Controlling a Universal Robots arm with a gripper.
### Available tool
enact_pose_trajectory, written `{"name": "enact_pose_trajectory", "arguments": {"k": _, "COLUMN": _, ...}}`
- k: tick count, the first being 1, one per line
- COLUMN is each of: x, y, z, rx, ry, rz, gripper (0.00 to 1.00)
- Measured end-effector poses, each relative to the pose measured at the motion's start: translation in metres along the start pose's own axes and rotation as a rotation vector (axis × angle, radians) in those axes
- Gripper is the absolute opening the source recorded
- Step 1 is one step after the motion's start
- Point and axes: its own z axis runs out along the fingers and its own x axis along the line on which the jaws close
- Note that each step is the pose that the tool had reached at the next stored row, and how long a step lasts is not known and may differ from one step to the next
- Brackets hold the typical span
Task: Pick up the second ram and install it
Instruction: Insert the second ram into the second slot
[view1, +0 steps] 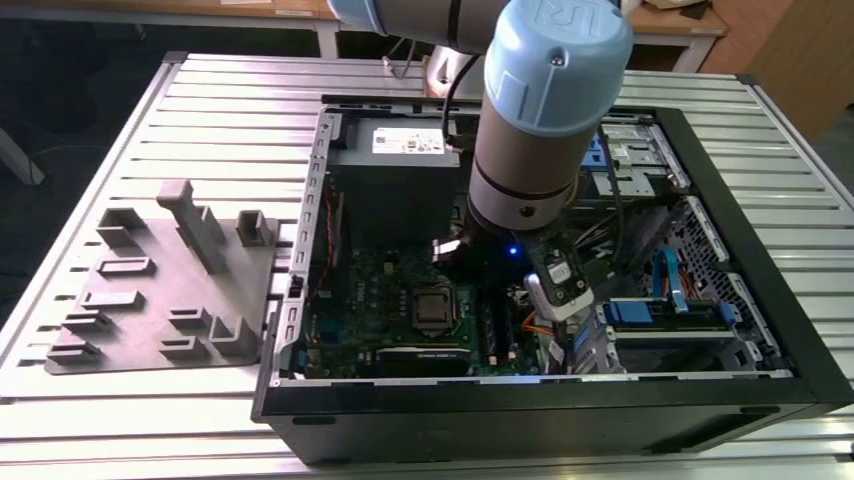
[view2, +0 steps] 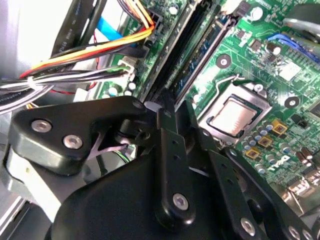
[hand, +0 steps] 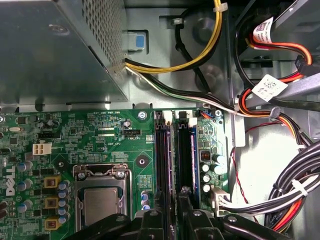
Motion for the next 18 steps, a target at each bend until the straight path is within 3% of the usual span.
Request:
{"name": "enact_pose_trajectory", "arguments": {"k": 5, "x": -0.0002, "y": 0.0004, "z": -0.0058, "rx": 0.0004, "ry": 0.0001, "rz": 0.0, "gripper": 0.22}}
{"name": "enact_pose_trajectory", "arguments": {"k": 13, "x": -0.0011, "y": 0.0026, "z": -0.0325, "rx": 0.0004, "ry": 0.0001, "rz": 0.0, "gripper": 0.22}}
{"name": "enact_pose_trajectory", "arguments": {"k": 18, "x": -0.0011, "y": 0.0027, "z": -0.0332, "rx": 0.0002, "ry": 0.0001, "rz": 0.0, "gripper": 0.22}}
